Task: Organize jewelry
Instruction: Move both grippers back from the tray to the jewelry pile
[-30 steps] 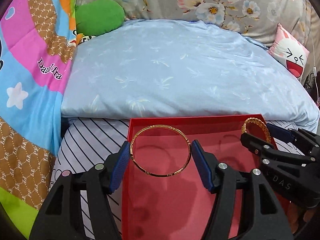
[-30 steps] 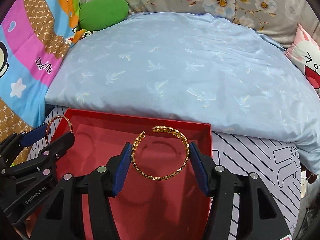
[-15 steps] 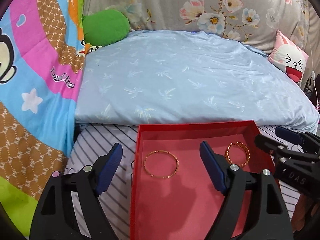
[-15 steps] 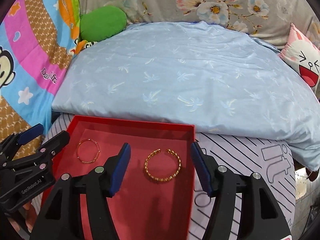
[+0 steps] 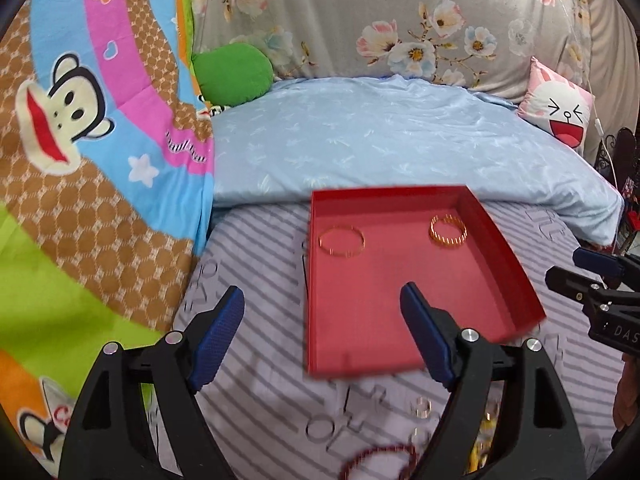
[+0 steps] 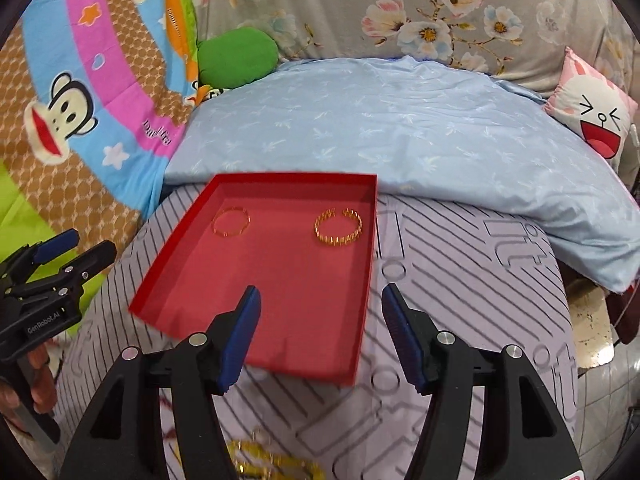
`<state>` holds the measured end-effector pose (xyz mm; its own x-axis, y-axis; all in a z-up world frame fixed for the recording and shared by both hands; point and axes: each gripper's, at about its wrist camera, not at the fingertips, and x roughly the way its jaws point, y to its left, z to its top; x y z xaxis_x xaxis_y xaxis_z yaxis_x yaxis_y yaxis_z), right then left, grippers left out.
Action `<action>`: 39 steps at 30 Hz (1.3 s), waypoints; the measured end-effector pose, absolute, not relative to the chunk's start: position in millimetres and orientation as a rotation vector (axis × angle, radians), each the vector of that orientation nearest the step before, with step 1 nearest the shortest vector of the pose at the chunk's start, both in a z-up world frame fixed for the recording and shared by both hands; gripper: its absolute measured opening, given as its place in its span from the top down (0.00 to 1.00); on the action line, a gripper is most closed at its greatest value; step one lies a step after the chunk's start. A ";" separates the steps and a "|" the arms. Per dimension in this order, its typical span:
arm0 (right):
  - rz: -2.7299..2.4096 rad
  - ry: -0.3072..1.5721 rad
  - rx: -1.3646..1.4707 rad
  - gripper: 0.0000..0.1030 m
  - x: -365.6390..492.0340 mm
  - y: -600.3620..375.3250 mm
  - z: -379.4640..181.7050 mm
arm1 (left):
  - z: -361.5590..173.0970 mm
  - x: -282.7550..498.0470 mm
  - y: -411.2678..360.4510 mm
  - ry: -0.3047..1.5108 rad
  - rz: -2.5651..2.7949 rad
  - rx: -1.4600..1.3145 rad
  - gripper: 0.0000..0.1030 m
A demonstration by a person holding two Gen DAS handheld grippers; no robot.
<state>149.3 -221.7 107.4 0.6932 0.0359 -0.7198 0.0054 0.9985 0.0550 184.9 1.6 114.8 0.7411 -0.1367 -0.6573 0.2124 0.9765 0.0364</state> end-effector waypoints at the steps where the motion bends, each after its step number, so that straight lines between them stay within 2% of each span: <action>1: 0.011 0.804 0.045 0.41 139.6 -220.6 105.2 | 111.0 175.8 3.6 0.716 -0.188 0.114 0.26; 9: -0.013 0.857 0.077 0.41 67.0 -219.7 67.3 | 57.8 121.3 13.3 0.799 -0.165 0.122 0.26; 19: -0.071 0.910 0.093 0.41 30.0 -214.4 27.3 | 6.9 104.3 17.8 0.892 -0.133 0.079 0.27; 23: -0.073 0.915 0.101 0.41 34.4 -214.5 22.3 | -1.7 108.3 18.2 0.914 -0.134 0.060 0.37; 27: -0.076 0.905 0.094 0.41 45.4 -212.9 22.9 | -3.4 108.8 13.1 0.899 -0.137 0.070 0.41; 30: -0.075 0.904 0.084 0.41 54.7 -210.5 22.4 | -2.9 109.6 11.5 0.888 -0.143 0.065 0.51; 34: -0.076 0.905 0.062 0.42 65.1 -205.2 19.5 | -1.5 110.2 12.6 0.878 -0.150 0.056 0.68; 39: -0.071 0.921 0.030 0.49 73.5 -199.1 10.6 | -1.1 110.5 15.2 0.875 -0.149 0.042 0.75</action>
